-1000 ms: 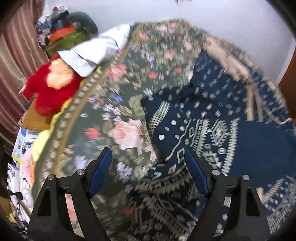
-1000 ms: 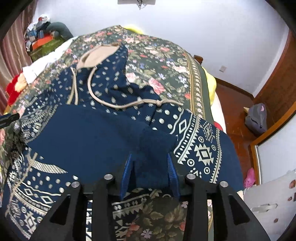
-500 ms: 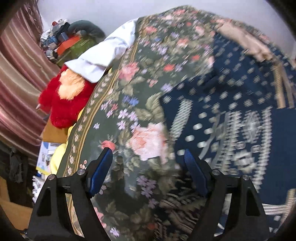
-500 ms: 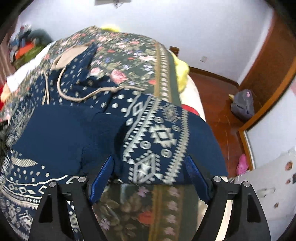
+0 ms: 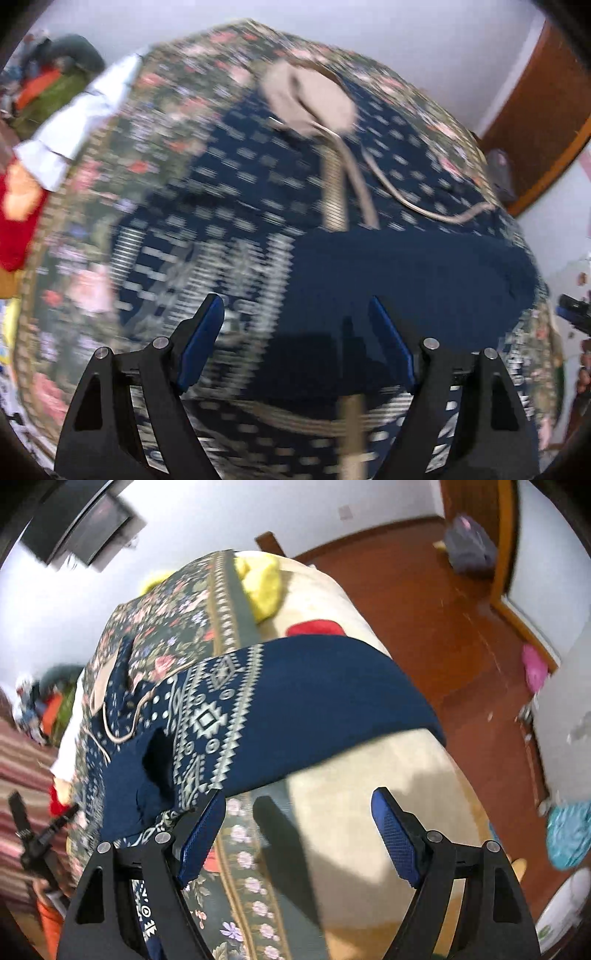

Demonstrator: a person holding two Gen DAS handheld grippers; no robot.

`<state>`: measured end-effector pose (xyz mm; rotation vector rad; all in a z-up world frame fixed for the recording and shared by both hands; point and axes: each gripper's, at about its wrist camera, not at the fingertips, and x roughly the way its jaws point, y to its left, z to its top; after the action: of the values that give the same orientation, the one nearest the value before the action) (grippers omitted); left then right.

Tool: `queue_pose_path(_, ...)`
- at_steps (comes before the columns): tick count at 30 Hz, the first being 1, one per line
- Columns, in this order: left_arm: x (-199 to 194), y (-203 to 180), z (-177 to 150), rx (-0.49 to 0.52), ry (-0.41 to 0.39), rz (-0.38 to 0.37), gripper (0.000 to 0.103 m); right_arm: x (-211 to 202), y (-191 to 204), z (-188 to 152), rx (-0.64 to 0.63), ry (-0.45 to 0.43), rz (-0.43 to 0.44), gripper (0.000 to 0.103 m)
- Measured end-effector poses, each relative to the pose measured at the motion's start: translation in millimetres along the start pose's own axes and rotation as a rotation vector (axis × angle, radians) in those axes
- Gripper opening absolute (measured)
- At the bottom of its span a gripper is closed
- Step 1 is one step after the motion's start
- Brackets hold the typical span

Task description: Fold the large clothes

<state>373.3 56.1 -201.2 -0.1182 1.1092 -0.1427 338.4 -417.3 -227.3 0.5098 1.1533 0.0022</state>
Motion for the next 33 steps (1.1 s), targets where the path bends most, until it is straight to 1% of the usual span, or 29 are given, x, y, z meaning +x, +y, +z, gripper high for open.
queue_pose_path(2,13,-15,-2,0.000,0.040,-0.046,0.080,7,-11,4,0.051,0.017,0.044,0.080)
queue_pose_path(4,26,-30,-2,0.000,0.074,-0.075,0.080,14,-19,9,0.099,0.020,0.079,0.080)
queue_pose_path(8,42,-51,-4,0.008,0.111,-0.091,0.080,29,-30,20,0.159,0.029,0.135,0.080)
queue_pose_path(9,48,-57,-4,0.014,0.115,-0.081,0.080,33,-33,23,0.176,0.029,0.148,0.080)
queue_pose_path(12,52,-67,-3,0.052,0.079,-0.051,0.081,46,-37,34,0.210,0.018,0.168,0.079)
queue_pose_path(15,57,-71,-2,0.049,0.064,-0.062,0.083,58,-42,45,0.251,0.006,0.173,0.078)
queue_pose_path(17,60,-67,0,0.040,0.059,-0.072,0.084,64,-43,54,0.268,-0.015,0.162,0.073)
queue_pose_path(19,65,-69,4,0.029,0.053,-0.080,0.084,68,-41,61,0.263,-0.038,0.115,0.054)
queue_pose_path(20,67,-69,6,0.029,0.050,-0.080,0.084,70,-39,65,0.255,-0.055,0.087,0.050)
queue_pose_path(22,68,-68,7,0.034,0.045,-0.078,0.084,69,-33,69,0.232,-0.092,0.043,0.032)
queue_pose_path(23,66,-66,6,0.036,0.043,-0.077,0.084,66,-29,71,0.211,-0.113,0.020,0.027)
queue_pose_path(24,65,-66,6,0.039,0.042,-0.076,0.084,63,-26,71,0.184,-0.124,0.007,0.017)
queue_pose_path(25,62,-64,5,0.038,0.041,-0.076,0.083,58,-20,73,0.145,-0.136,-0.003,0.013)
queue_pose_path(26,59,-62,5,0.034,0.039,-0.075,0.082,52,-14,73,0.121,-0.149,-0.006,0.012)
queue_pose_path(27,54,-57,3,0.031,0.036,-0.076,0.081,40,-5,72,0.086,-0.178,0.014,0.009)
queue_pose_path(29,46,-49,2,0.024,0.024,-0.079,0.081,21,11,71,0.036,-0.224,0.049,0.007)
queue_pose_path(32,33,-38,1,0.013,-0.003,-0.075,0.080,-19,52,71,-0.069,-0.315,0.084,0.007)
queue_pose_path(33,25,-33,0,0.007,-0.020,-0.081,0.078,-29,65,72,-0.092,-0.329,0.101,0.007)
